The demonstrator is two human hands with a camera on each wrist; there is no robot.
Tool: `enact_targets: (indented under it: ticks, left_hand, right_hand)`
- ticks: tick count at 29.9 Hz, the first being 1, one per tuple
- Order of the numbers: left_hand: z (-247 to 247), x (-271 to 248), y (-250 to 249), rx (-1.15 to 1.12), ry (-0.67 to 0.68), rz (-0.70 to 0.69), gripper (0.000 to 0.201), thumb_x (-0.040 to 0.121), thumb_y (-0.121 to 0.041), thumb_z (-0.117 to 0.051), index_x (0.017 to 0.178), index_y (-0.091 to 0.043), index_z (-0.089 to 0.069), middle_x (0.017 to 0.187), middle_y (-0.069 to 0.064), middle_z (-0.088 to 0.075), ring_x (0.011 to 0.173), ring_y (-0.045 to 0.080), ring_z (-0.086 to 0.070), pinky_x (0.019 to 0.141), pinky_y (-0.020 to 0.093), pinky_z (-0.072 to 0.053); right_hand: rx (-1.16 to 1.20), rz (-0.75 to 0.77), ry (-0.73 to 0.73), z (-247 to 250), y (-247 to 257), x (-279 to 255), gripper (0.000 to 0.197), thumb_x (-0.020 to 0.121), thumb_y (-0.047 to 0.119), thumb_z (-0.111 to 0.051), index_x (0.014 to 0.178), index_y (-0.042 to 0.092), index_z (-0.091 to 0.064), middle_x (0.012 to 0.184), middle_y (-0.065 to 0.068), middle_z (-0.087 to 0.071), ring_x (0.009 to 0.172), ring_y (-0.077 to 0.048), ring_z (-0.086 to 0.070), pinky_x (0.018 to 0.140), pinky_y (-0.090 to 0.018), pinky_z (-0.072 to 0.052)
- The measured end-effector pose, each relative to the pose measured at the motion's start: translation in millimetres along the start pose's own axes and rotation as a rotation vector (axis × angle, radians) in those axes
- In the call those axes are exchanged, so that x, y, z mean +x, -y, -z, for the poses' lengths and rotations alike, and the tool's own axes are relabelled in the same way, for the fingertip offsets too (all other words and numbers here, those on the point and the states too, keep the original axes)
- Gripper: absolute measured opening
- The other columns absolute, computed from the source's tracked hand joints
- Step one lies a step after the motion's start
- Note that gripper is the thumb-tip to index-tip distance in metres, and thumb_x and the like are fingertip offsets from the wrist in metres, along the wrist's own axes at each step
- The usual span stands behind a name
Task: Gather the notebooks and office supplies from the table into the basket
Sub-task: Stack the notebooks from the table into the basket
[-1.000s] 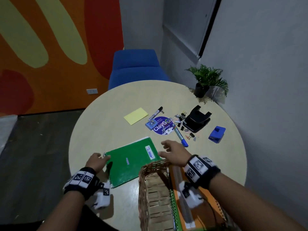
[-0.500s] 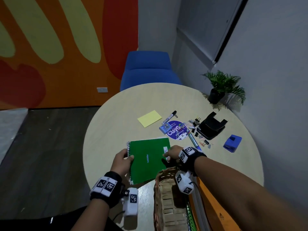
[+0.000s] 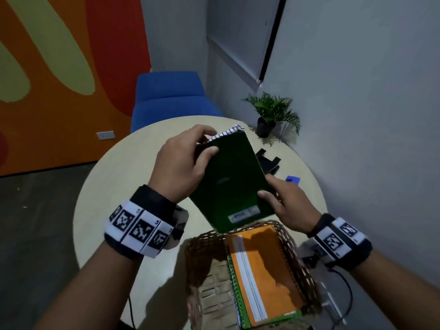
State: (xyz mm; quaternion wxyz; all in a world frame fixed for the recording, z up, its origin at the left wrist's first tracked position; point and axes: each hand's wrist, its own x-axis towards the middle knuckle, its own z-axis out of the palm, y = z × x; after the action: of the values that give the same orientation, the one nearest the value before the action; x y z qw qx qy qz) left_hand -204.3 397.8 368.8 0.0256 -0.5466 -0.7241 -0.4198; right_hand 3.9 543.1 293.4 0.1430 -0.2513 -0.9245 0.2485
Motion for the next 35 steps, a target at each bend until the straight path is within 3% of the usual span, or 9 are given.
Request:
enact_targets:
  ticks: [2, 5, 9, 14, 18, 21, 26, 29, 35]
  left_hand:
    - [-21.9, 0.0, 8.5, 0.048, 0.046, 0.060, 0.031, 0.088, -0.036, -0.058, 0.117, -0.025, -0.054, 0.098, -0.006, -0.066, 0.086, 0.019, -0.063, 0.078, 0.039, -0.053]
    - [-66.6, -24.7, 30.7, 0.113, 0.444, 0.301, 0.047, 0.090, -0.046, -0.053, 0.130, -0.023, -0.046, 0.116, 0.004, -0.065, 0.098, 0.021, -0.061, 0.085, 0.035, -0.051]
    - [-130.5, -92.9, 42.8, -0.001, 0.867, 0.514, 0.059, 0.087, -0.040, -0.060, 0.137, -0.019, -0.037, 0.133, 0.010, -0.056, 0.114, 0.023, -0.057, 0.100, 0.031, -0.045]
    - [-165.3, -125.2, 32.2, -0.077, 0.815, 0.538, 0.079, 0.081, -0.027, -0.068, 0.145, -0.022, -0.023, 0.144, 0.008, -0.036, 0.134, 0.022, -0.038, 0.113, 0.028, -0.029]
    - [-178.3, -130.2, 14.6, -0.032, 0.879, 0.558, 0.090, 0.080, -0.033, -0.071, 0.149, -0.027, -0.013, 0.157, 0.009, 0.003, 0.138, 0.030, -0.036, 0.115, 0.034, -0.032]
    - [-182.0, -138.1, 7.1, 0.020, 0.966, 0.483, 0.089, 0.079, -0.041, -0.069, 0.149, -0.034, -0.015, 0.157, 0.000, 0.025, 0.142, 0.030, -0.028, 0.117, 0.037, -0.030]
    - [-190.7, -149.8, -4.6, 0.254, 1.294, 0.268, 0.042, 0.084, -0.050, -0.056, 0.121, -0.031, -0.050, 0.159, -0.012, 0.014, 0.142, 0.050, -0.010, 0.114, 0.058, -0.025]
    - [-194.4, -151.9, -12.3, 0.360, 1.354, 0.207, 0.047, 0.087, -0.050, -0.051, 0.126, -0.025, -0.046, 0.160, -0.009, 0.012, 0.139, 0.057, -0.004, 0.115, 0.063, -0.017]
    - [-194.7, -152.7, -10.2, 0.369, 1.329, 0.249, 0.043, 0.087, -0.049, -0.052, 0.125, -0.030, -0.046, 0.160, -0.012, 0.007, 0.140, 0.055, -0.008, 0.110, 0.060, -0.032]
  right_hand:
    - [0.263, -0.119, 0.131, 10.4, -17.3, -28.6, 0.022, 0.098, 0.024, -0.046, 0.118, 0.021, -0.056, 0.106, 0.004, -0.069, 0.095, -0.014, -0.065, 0.081, -0.034, -0.055]
    - [0.664, -0.362, 0.374, 5.5, -52.0, -68.3, 0.032, 0.097, 0.009, -0.048, 0.126, 0.018, -0.055, 0.122, 0.000, -0.067, 0.111, -0.016, -0.065, 0.094, -0.033, -0.052]
    - [0.298, -0.515, 0.554, -31.8, -92.9, -107.7, 0.035, 0.090, 0.029, -0.057, 0.125, 0.022, -0.056, 0.130, -0.001, -0.061, 0.121, -0.019, -0.056, 0.104, -0.039, -0.044]
    - [-0.138, -0.601, 0.495, -53.1, -84.6, -120.8, 0.044, 0.089, 0.027, -0.062, 0.128, 0.020, -0.044, 0.119, -0.008, -0.064, 0.106, -0.025, -0.061, 0.088, -0.031, -0.048]
    - [-0.275, -0.528, 0.462, -63.5, -82.2, -124.1, 0.061, 0.088, 0.018, -0.061, 0.139, 0.019, -0.027, 0.106, -0.008, -0.066, 0.091, -0.024, -0.064, 0.074, -0.031, -0.049]
    - [-0.311, -0.418, 0.487, -60.4, -79.0, -124.3, 0.062, 0.090, 0.015, -0.057, 0.140, 0.025, -0.022, 0.111, -0.011, -0.065, 0.094, -0.028, -0.064, 0.079, -0.036, -0.052]
    - [-0.585, -0.286, 0.632, -63.5, -71.1, -119.0, 0.043, 0.091, 0.019, -0.052, 0.132, 0.015, -0.039, 0.117, -0.013, -0.062, 0.101, -0.032, -0.063, 0.083, -0.038, -0.050]
    - [-0.665, -0.238, 0.718, -65.3, -69.4, -113.6, 0.048, 0.093, 0.023, -0.052, 0.136, 0.010, -0.039, 0.116, -0.011, -0.064, 0.105, -0.030, -0.062, 0.081, -0.035, -0.047]
    - [-0.636, -0.173, 0.778, -61.3, -67.8, -104.4, 0.031, 0.091, 0.030, -0.056, 0.113, 0.008, -0.057, 0.114, -0.011, -0.063, 0.105, -0.029, -0.062, 0.088, -0.037, -0.048]
